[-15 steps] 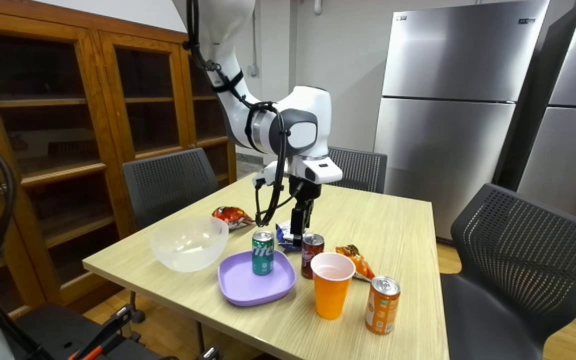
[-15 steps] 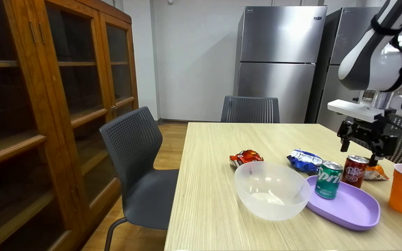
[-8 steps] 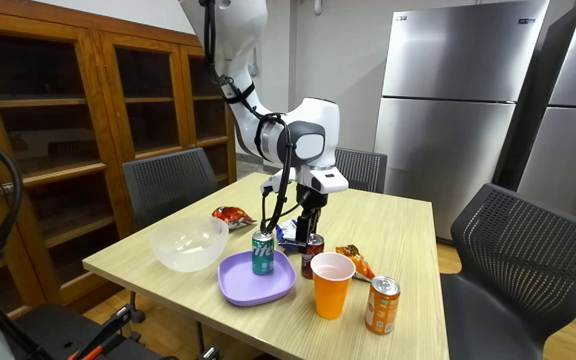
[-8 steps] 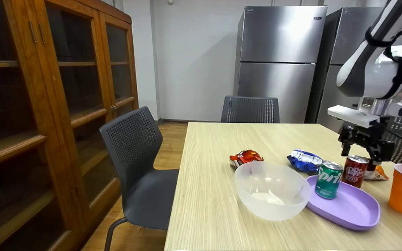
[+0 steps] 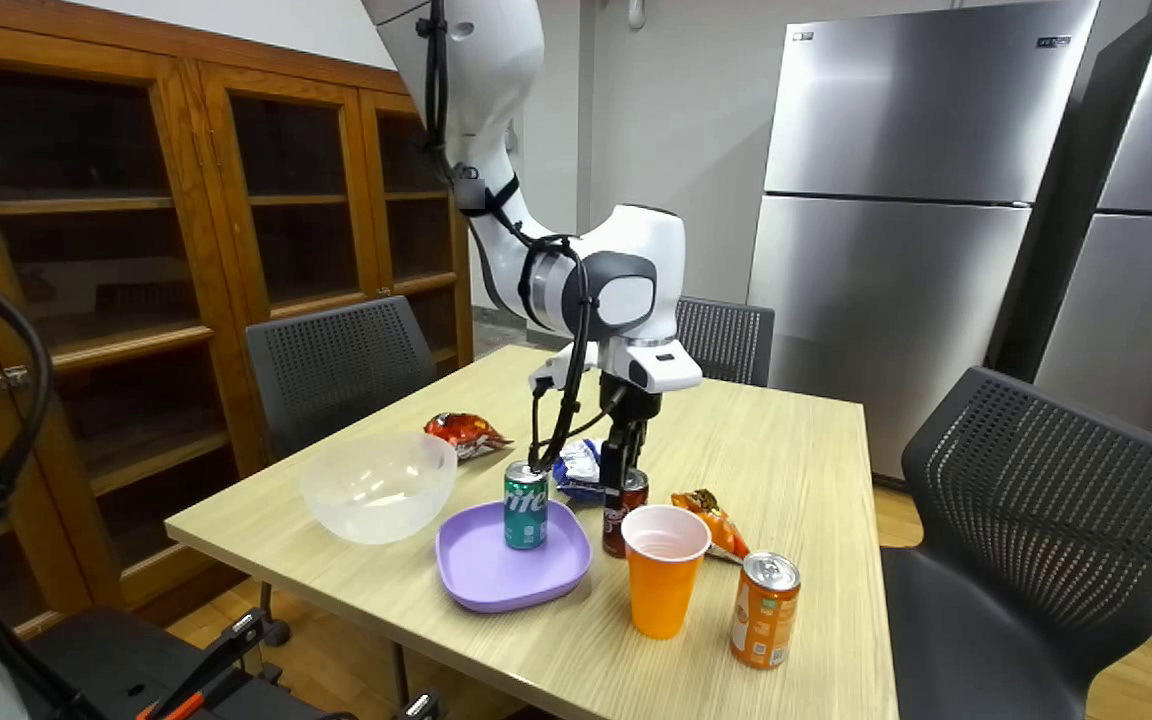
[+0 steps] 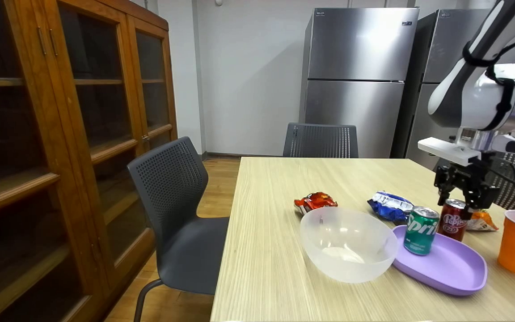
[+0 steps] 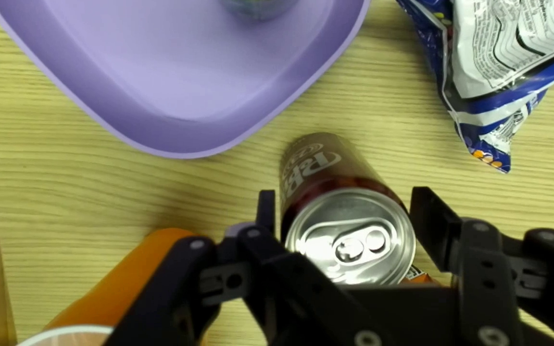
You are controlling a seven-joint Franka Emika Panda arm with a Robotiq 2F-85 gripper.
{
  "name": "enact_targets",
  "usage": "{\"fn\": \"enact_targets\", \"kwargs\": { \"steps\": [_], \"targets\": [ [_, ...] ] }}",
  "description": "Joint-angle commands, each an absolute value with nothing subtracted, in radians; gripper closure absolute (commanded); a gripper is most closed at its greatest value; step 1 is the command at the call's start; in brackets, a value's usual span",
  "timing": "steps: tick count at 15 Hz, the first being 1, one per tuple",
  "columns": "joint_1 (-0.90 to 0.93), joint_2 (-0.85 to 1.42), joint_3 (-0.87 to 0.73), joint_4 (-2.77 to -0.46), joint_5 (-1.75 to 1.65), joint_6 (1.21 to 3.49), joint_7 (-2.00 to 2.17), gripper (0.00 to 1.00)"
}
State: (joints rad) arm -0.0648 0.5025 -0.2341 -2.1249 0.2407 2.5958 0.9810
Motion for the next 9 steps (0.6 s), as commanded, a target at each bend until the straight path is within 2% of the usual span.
{"fn": "enact_targets", "kwargs": {
  "steps": [1, 2, 9],
  "targets": [
    [-0.068, 0.507, -0.225, -2.102, 0.253, 2.588, 1.004, 0.58],
    [-0.066, 0.504, -0.225, -2.105, 0.252, 2.589, 1.004, 0.62],
    [-0.034, 0.439, -0.235, -2.164, 0.236, 2.622, 1.018, 0.62]
  ]
}}
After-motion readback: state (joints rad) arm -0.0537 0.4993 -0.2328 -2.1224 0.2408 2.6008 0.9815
